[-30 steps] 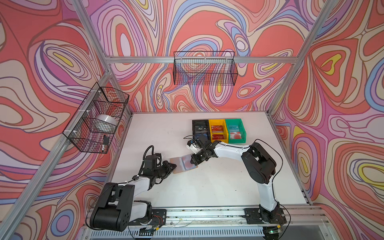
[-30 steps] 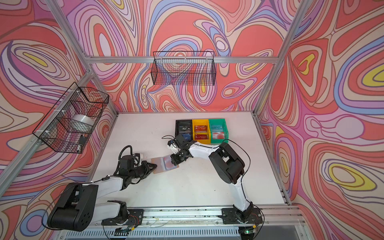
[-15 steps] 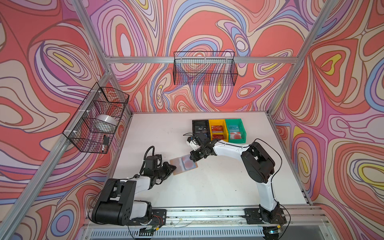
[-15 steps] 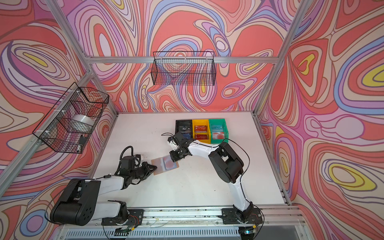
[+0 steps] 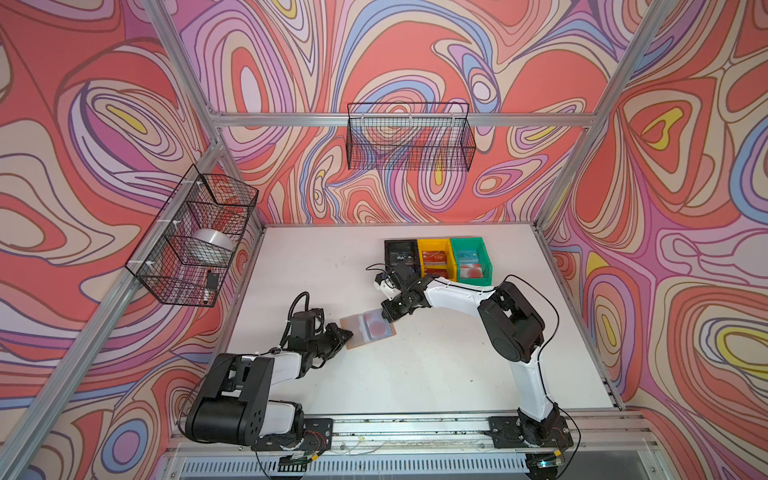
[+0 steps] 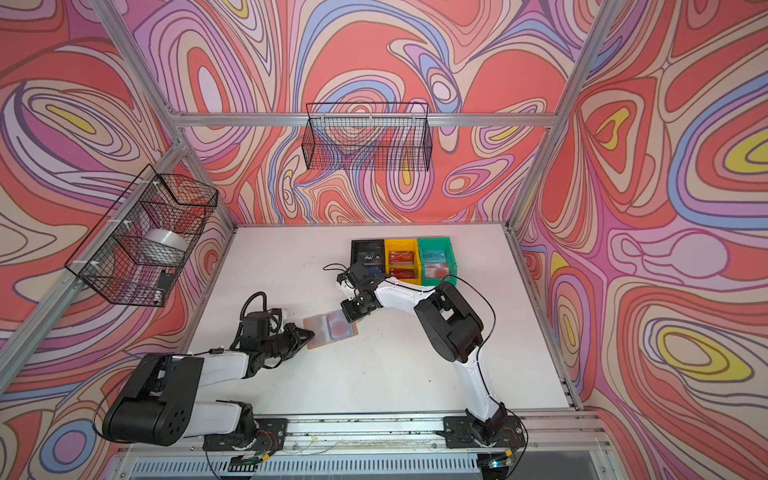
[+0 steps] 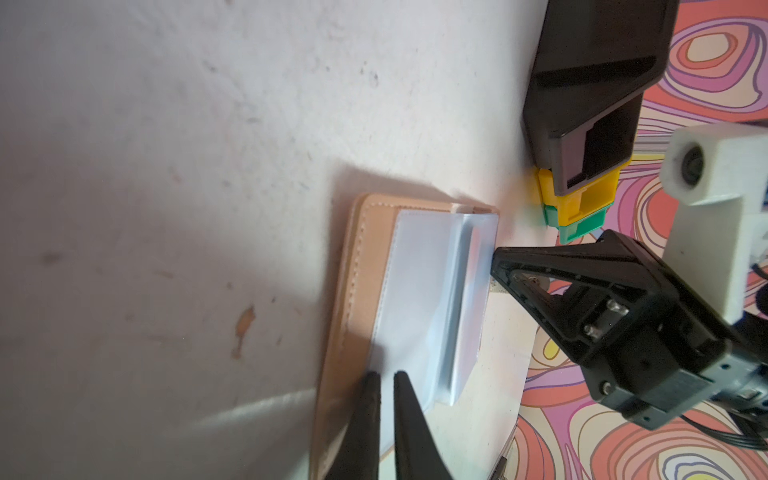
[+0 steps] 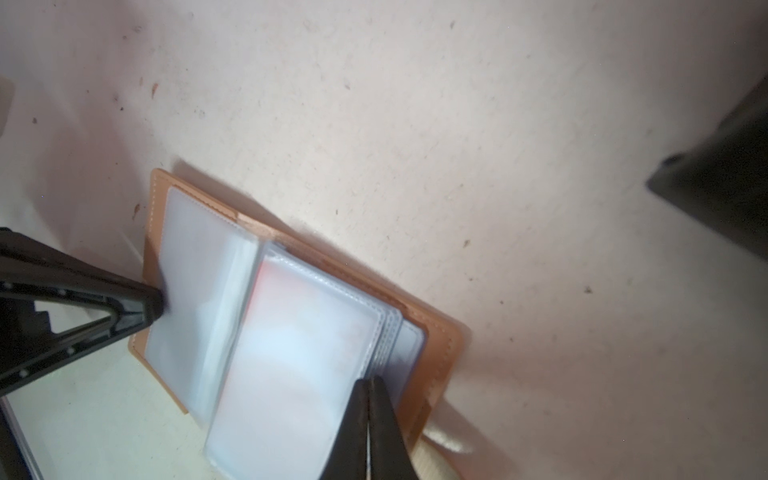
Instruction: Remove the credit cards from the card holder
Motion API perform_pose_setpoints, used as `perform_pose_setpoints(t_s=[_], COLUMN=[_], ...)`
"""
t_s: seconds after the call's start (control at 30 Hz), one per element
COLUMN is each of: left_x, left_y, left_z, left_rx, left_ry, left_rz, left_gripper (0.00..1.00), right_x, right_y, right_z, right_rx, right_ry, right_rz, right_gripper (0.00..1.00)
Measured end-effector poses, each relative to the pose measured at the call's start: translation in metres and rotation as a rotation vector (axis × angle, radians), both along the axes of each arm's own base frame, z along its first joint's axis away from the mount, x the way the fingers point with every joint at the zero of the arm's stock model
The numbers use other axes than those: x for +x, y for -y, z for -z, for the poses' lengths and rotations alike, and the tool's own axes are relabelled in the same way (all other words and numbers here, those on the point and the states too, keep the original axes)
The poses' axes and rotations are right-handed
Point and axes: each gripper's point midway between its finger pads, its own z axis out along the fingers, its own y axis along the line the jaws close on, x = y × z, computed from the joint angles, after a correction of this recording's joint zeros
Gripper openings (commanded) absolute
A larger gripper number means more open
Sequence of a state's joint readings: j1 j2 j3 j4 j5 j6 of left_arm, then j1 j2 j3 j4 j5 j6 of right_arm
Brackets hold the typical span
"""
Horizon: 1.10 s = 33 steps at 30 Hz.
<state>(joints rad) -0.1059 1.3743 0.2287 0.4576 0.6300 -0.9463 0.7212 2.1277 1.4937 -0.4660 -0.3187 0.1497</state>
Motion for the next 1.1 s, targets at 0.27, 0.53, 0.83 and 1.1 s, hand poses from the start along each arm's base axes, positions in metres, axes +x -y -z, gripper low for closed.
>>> perform_pose_setpoints(t_s=[0.27, 0.53, 0.83, 1.1], left_x=[0.001, 0.001, 0.001, 0.002], left_y=[0.001, 0.002, 0.002, 0.003], left_z=[0.000, 0.000, 0.000, 0.000], left_rx=[-0.009, -0.013, -0.016, -0.018], left_ry=[0.016, 0.024, 0.023, 0.022], left_rz=[0.006, 0.010, 0.009, 0.008], left_gripper=[0.12, 0.12, 0.12, 0.12], right_x=[-0.001, -0.007, -0.010, -0.013], right_y=[-0.002, -0.008, -0.011, -0.013], right_z=[0.000, -0.001, -0.003, -0.002], right_rx=[0.011, 0.052, 0.069, 0.084], right_ry=[-0.015, -0.051, -0.066, -0.083], right_rz=[-0.012, -0.030, -0.042, -0.052], right_gripper=[0.07, 0.07, 0.07, 0.07])
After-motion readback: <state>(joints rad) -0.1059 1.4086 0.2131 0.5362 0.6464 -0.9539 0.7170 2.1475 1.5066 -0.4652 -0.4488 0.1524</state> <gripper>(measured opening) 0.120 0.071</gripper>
